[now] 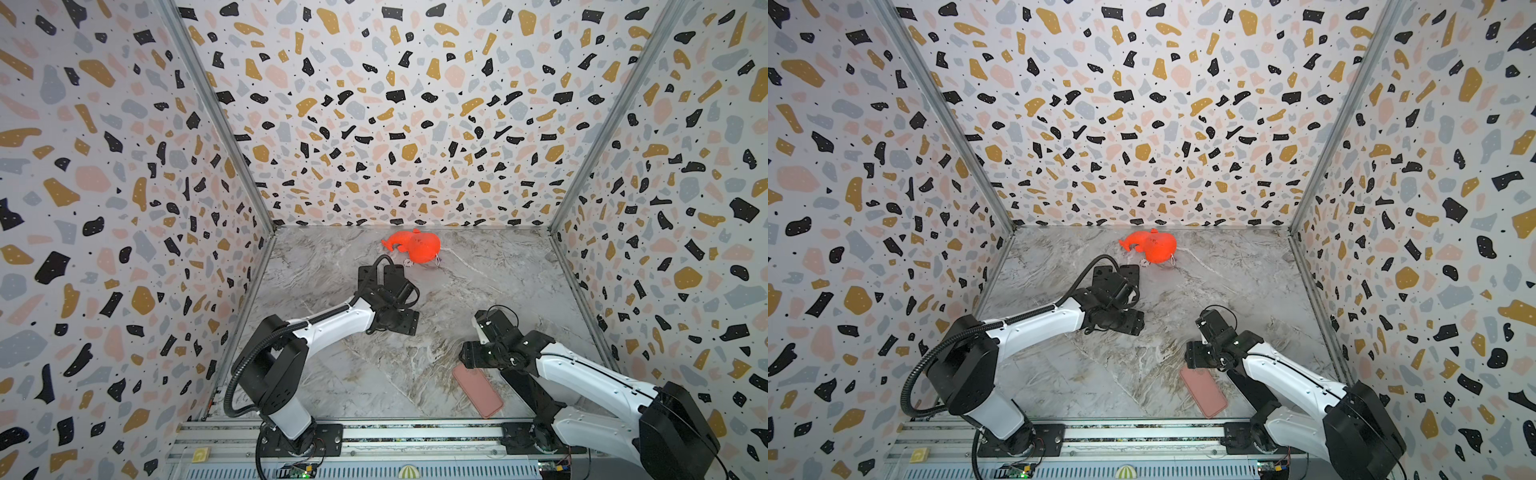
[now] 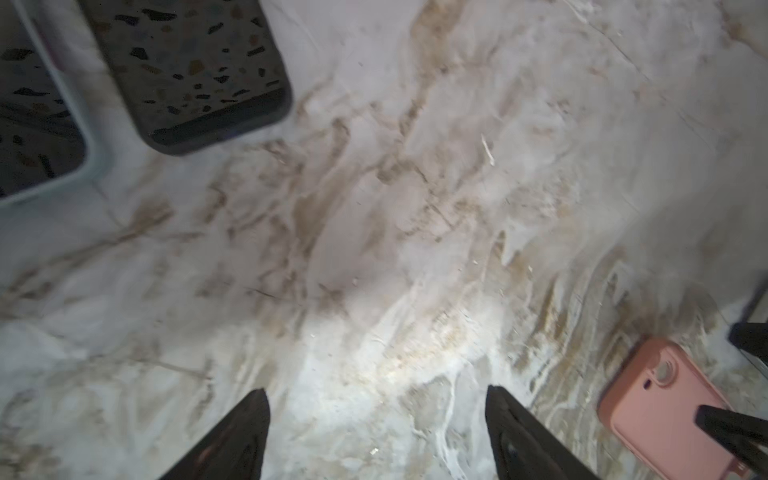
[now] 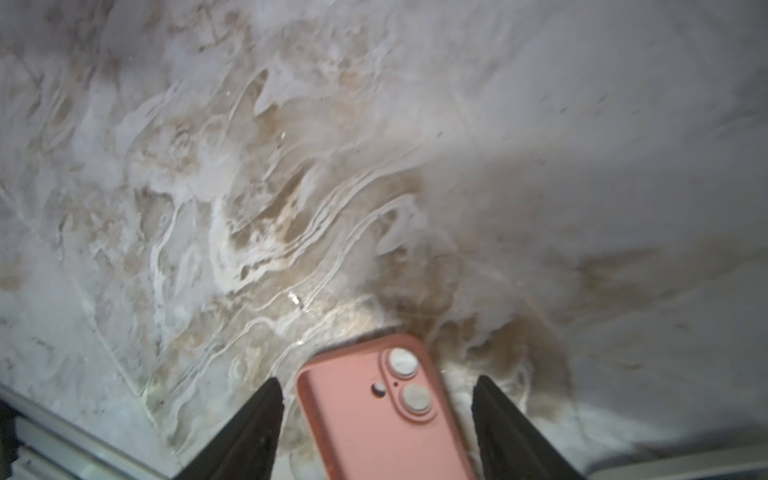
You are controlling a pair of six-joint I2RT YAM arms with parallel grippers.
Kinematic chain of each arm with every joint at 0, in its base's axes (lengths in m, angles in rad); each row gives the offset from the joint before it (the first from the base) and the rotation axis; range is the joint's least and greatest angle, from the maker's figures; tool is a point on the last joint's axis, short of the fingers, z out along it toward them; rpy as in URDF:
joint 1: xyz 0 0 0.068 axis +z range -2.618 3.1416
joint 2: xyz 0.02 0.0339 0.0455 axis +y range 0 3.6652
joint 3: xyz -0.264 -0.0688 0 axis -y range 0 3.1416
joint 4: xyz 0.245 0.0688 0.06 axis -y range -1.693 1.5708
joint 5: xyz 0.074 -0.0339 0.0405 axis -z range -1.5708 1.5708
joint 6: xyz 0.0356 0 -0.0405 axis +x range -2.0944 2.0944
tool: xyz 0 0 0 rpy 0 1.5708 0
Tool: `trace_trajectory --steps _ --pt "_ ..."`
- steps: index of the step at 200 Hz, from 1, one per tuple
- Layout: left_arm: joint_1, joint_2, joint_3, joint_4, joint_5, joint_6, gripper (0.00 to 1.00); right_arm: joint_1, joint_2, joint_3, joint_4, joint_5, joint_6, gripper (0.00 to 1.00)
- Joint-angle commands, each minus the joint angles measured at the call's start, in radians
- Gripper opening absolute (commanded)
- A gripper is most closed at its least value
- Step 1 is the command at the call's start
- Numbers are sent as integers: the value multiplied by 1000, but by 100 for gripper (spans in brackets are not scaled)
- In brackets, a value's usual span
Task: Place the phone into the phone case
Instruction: 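Open the left gripper and lift away while right moves toward the pink case, then grip the pink case edge with the right gripper and slide it toward the table center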
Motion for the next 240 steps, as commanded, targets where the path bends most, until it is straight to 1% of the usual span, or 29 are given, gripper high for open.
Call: trace_trajectory --steps 1,20,57,108,170,176,191,203,222,240 --pt "-37 -42 -52 111 42 -53 82 52 -13 -27 -42 34 110 72" --pt "-56 -33 -82 152 62 -59 82 80 -8 -50 -46 52 130 71" --pt "-65 -12 -92 186 83 -59 82 85 -2 -23 -102 98 118 71" --pt "-67 -3 -104 199 86 -61 82 85 -5 -28 -122 148 119 70" --pt "-67 23 -103 217 102 -68 82 86 -80 -13 -147 175 130 69" --pt "-67 23 -101 217 102 -69 82 85 -90 -11 -157 185 134 70" --pt "-66 25 -98 217 103 -68 82 85 -116 -17 -187 222 165 77" --pt "-67 26 -97 217 104 -70 82 85 -143 -40 -193 243 196 79" --pt "-68 32 -97 221 108 -69 82 85 -181 -92 -157 233 224 76" --pt "-70 37 -97 223 114 -70 82 85 -185 -135 -114 209 234 72"
